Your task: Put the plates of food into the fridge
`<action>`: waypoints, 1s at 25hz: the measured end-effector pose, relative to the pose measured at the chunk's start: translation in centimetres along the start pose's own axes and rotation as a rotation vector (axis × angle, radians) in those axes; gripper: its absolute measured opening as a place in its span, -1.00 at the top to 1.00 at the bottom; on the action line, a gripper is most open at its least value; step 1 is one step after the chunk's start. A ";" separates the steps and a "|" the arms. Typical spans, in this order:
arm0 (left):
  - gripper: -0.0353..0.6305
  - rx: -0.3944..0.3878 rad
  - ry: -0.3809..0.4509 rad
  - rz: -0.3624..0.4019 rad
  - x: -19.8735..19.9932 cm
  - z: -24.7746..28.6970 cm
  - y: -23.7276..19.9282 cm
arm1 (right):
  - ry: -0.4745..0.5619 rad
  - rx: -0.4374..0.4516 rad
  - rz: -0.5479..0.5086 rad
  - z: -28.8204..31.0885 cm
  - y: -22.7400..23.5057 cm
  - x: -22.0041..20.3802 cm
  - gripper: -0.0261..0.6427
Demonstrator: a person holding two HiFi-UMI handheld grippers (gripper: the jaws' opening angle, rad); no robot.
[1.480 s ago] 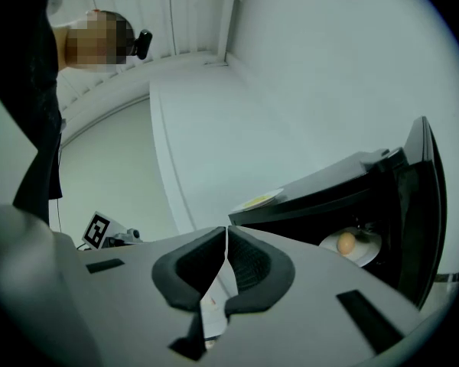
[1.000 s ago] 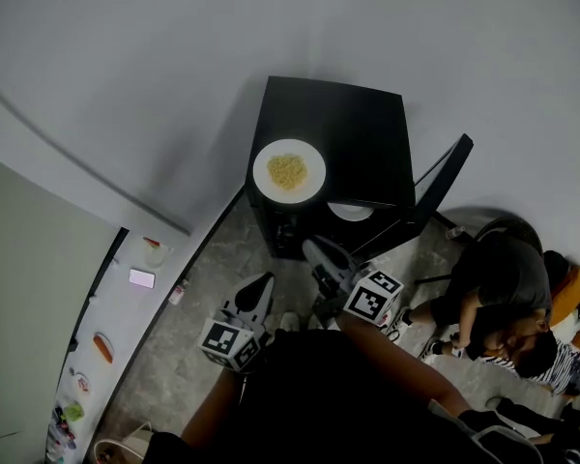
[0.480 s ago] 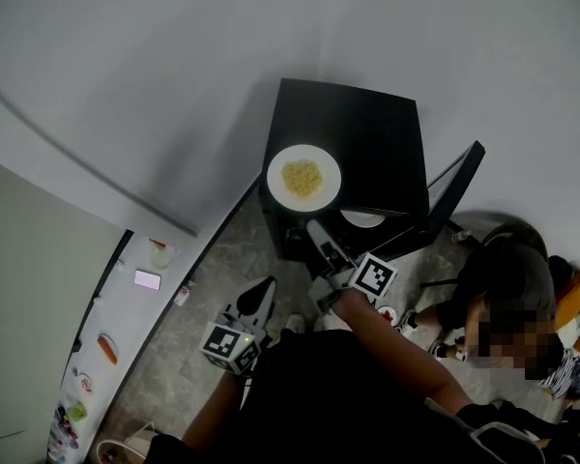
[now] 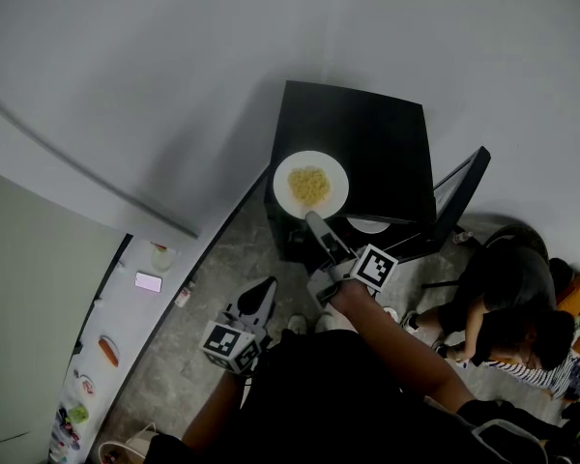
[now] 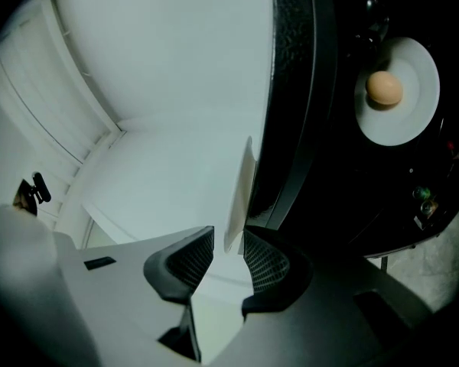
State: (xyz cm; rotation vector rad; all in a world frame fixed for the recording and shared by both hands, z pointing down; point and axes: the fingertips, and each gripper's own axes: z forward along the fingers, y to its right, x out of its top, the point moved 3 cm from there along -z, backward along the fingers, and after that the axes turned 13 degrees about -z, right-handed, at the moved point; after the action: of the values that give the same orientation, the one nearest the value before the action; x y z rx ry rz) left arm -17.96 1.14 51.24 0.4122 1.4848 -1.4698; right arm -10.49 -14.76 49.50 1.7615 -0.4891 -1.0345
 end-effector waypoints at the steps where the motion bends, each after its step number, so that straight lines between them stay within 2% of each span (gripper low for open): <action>1: 0.82 0.002 0.000 -0.007 0.0 0.0 -0.1 | 0.003 0.001 0.012 0.2 0.0 0.0 0.57; 6: 0.82 -0.002 0.009 0.002 0.0 -0.5 -0.1 | 0.015 -0.017 0.080 0.1 0.3 -0.2 0.59; 8: 0.82 -0.002 0.007 0.002 0.2 -0.5 -0.2 | 0.012 -0.022 0.103 0.2 0.2 -0.3 0.69; 11: 0.82 0.001 0.004 -0.002 0.1 -0.3 -0.3 | 0.002 -0.027 0.124 0.2 0.2 -0.3 0.72; 15: 0.82 0.004 0.000 -0.008 0.1 0.2 -0.4 | -0.043 -0.032 0.120 -0.2 0.6 -0.8 0.80; 25: 0.82 0.017 0.005 0.000 -1.1 -0.5 1.4 | -0.123 -0.014 0.155 -4.1 -0.9 -2.8 0.81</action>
State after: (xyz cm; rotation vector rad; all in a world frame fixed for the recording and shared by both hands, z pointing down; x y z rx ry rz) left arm -16.53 2.34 51.18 0.4260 1.4770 -1.4837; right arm -8.81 -10.13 50.39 1.6265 -0.6829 -1.0371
